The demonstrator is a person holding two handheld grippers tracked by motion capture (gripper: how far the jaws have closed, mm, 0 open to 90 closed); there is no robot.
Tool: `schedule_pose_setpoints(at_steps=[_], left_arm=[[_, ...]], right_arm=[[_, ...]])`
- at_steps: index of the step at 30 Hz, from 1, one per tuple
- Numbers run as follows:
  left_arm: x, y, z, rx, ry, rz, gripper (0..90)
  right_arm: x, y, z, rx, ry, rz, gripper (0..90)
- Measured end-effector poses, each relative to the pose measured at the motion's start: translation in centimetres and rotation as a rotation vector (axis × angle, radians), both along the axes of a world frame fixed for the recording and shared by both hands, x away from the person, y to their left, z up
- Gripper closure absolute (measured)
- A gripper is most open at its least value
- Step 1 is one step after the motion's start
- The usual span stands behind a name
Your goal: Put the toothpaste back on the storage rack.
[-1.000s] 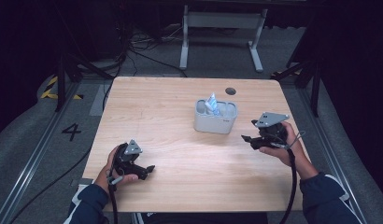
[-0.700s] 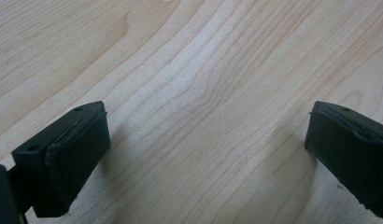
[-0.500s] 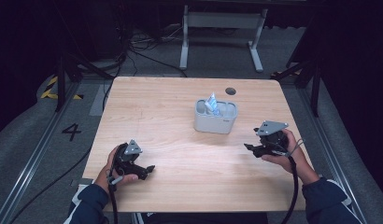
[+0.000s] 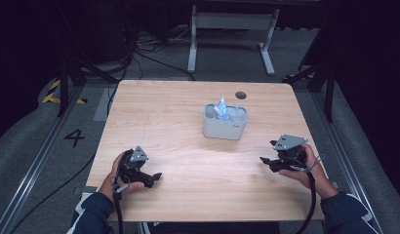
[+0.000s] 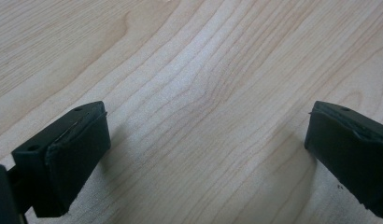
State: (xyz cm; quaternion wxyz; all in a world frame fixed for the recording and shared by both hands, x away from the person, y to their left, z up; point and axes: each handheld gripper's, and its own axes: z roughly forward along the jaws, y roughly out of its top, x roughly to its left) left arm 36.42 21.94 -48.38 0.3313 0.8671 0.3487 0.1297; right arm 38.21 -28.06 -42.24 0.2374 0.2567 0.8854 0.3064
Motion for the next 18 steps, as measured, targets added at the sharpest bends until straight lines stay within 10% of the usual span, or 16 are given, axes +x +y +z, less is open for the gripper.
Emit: schedule_pose_setpoints(at_steps=[18], left_arm=[[0.0,0.0,0.0,0.0,0.002,0.001,0.5]], right_arm=[[-1.7,-3.0,-2.4,0.059,0.016,-0.04,29.3]])
